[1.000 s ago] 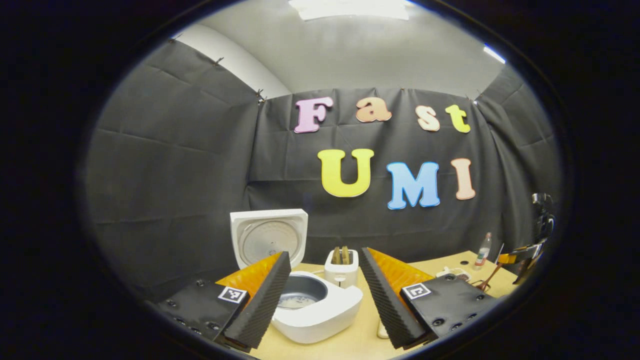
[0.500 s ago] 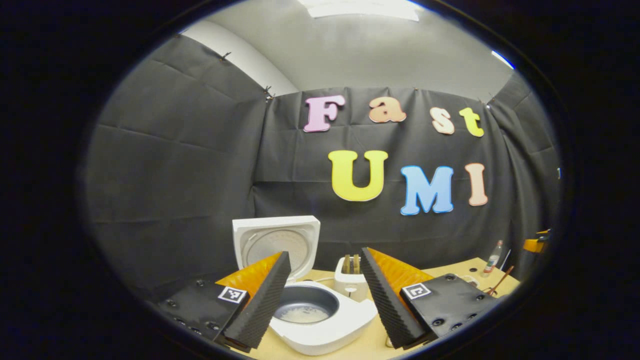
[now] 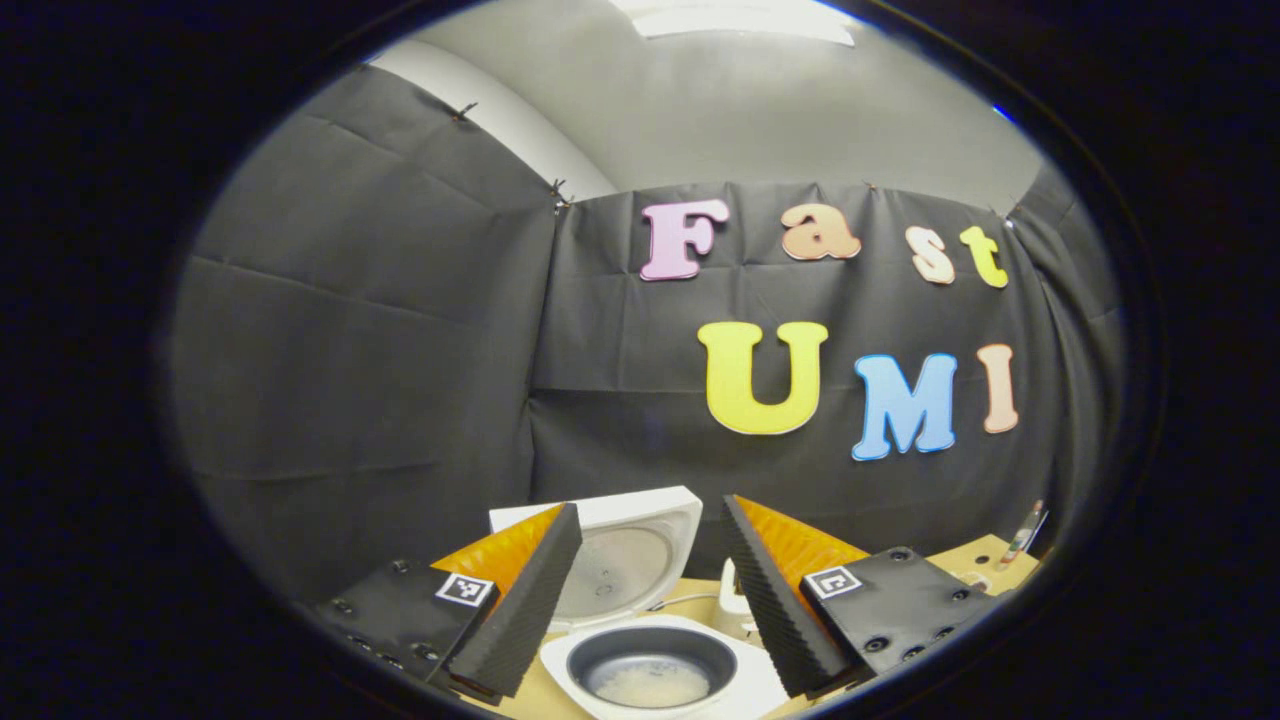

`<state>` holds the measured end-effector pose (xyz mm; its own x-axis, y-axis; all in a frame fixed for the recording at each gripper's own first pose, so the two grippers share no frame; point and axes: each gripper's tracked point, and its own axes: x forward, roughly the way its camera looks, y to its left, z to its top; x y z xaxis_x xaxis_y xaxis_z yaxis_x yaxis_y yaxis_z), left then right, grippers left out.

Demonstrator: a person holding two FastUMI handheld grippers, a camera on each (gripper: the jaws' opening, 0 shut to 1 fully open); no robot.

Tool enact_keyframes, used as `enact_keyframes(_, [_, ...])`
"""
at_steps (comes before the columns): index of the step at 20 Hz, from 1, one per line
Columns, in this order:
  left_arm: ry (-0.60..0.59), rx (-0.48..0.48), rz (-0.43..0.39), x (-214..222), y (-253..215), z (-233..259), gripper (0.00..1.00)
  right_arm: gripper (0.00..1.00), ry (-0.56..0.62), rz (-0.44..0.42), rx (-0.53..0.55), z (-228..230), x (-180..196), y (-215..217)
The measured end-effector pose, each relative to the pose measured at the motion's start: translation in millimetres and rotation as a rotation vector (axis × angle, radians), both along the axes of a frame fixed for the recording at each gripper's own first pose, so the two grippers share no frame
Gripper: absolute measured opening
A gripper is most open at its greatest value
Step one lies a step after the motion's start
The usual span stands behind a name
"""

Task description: Close the left gripper, press the button to open the rice cooker; take a wooden spoon from the chopstick holder with the right hand, scoop a spoonful of rice and pour it into the rice cooker, then put the wooden spoon back into the chopstick holder.

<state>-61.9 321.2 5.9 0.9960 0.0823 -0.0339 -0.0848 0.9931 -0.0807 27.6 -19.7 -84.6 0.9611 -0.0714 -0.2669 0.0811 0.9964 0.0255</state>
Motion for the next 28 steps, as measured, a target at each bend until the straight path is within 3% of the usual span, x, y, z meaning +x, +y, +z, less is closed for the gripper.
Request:
enact_keyframes(3, [0.006,0.007,0.007,12.8,8.2,0.6,1.00,0.98,0.002,-0.029,-0.006,-2.4,-9.2,1.7])
enact_keyframes(6, [0.005,0.010,0.012,25.1,14.8,0.1,0.93,0.98,0.012,-0.055,-0.004,-7.7,-18.4,4.3])
enact_keyframes(7, [0.009,0.016,0.018,30.5,18.3,-1.6,0.97,0.98,0.018,-0.062,-0.002,-10.3,-22.0,5.6])
enact_keyframes(17, [0.172,0.069,0.039,56.0,34.7,-39.1,0.94,0.98,0.068,-0.087,-0.044,-21.1,-40.0,14.6])
enact_keyframes(19, [0.206,0.072,0.055,57.0,37.8,-47.3,1.00,0.98,0.074,-0.084,-0.043,-23.9,-38.8,16.9])
enact_keyframes(28, [0.250,-0.018,0.088,51.1,32.2,-51.9,0.98,0.98,0.053,0.001,-0.032,-13.7,-26.4,24.1])
